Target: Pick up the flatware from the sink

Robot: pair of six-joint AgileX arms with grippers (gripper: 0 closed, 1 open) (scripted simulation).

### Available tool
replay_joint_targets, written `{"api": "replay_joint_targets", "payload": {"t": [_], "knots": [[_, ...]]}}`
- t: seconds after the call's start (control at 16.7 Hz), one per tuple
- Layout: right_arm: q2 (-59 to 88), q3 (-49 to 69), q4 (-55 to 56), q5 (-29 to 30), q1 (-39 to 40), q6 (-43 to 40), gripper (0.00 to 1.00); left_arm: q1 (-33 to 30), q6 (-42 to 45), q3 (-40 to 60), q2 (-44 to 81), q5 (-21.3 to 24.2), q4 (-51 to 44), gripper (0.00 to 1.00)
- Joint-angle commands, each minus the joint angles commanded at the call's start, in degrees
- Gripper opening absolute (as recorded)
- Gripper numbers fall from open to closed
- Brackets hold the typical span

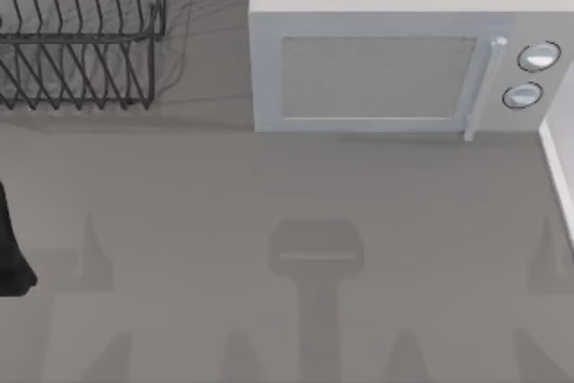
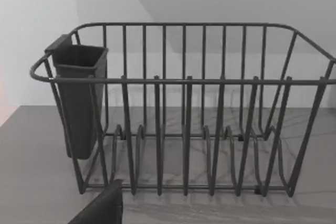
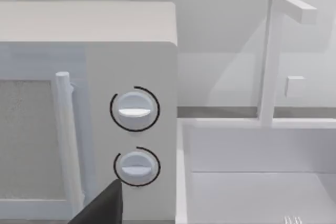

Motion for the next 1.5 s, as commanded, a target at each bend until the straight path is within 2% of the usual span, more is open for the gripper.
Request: {"api": "replay_joint_targets", "payload": {"t": [0.48,0.72,1.02,1.5], "knots": [[0.5,0.5,-0.3,0.0,-0.1,-0.1,1.0,0.0,0.0,0.0,0.0,0.0,0.0,1.0],[8.3,7.1,-4.3,0.0,-1.0,-0.9,1.0,0.0,0.0,0.0,0.0,0.0,0.0,1.0],[28.6,24.6,-14.8,0.1,-3.4,-3.1,1.0,0.0,0.0,0.0,0.0,0.0,0.0,1.0],[73.6,63.6,-38.3,0.2,-8.7,-8.1,1.0,0.0,0.0,0.0,0.0,0.0,0.0,1.0]]}}
